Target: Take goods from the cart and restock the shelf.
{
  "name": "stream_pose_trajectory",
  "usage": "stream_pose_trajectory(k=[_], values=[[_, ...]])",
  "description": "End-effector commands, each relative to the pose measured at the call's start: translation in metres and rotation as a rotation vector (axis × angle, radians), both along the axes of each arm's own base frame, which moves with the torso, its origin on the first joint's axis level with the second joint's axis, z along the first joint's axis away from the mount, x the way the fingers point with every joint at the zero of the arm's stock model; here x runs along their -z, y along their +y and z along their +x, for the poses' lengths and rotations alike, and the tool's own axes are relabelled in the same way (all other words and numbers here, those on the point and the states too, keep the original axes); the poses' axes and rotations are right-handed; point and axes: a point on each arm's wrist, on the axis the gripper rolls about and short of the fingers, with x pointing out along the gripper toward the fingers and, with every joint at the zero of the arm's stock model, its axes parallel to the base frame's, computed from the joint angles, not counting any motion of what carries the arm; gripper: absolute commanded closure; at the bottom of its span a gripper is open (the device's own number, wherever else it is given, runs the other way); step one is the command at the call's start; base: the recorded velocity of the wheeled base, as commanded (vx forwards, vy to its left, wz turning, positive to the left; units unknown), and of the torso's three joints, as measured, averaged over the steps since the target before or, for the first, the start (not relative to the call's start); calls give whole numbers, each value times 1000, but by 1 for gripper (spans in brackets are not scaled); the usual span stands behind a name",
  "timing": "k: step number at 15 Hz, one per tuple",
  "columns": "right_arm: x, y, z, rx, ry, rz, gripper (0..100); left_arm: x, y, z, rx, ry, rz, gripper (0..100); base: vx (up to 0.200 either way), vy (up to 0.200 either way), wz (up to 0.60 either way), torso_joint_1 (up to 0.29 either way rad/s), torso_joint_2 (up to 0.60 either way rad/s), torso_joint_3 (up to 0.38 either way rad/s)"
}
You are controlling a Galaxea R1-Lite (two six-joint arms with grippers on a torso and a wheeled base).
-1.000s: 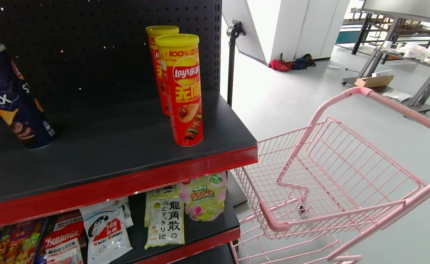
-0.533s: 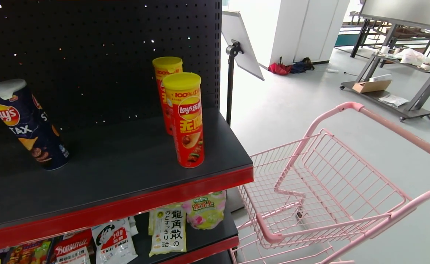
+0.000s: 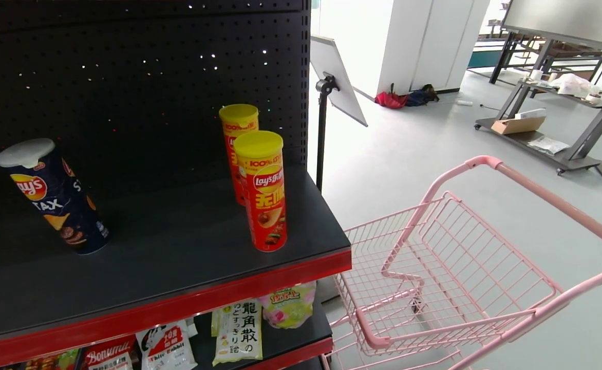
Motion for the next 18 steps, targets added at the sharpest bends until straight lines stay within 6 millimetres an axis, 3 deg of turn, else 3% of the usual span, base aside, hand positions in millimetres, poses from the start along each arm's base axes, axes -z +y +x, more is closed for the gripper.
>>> stream_pose_trajectory(k=[1,6,12,15,18], values=[[3,0,1,3,16,-9,100,0,0,0,-1,2,1,0,0,0,600,32,-56,-51],[3,0,1,-2,13,-9,100,0,0,0,-1,2,0,0,0,0,600,12,-10,-8],[21,-3,-18,-28,-62,65,100,0,0,0,1,2,1,0,0,0,0,0,0,0],[41,-5,-30,-75,-104,84,100,0,0,0,1,2,1,0,0,200,0,-1,-1,5],[43,-5,-31,-74,-108,90,100,0,0,0,1,2,1,0,0,200,0,7,7,-4]])
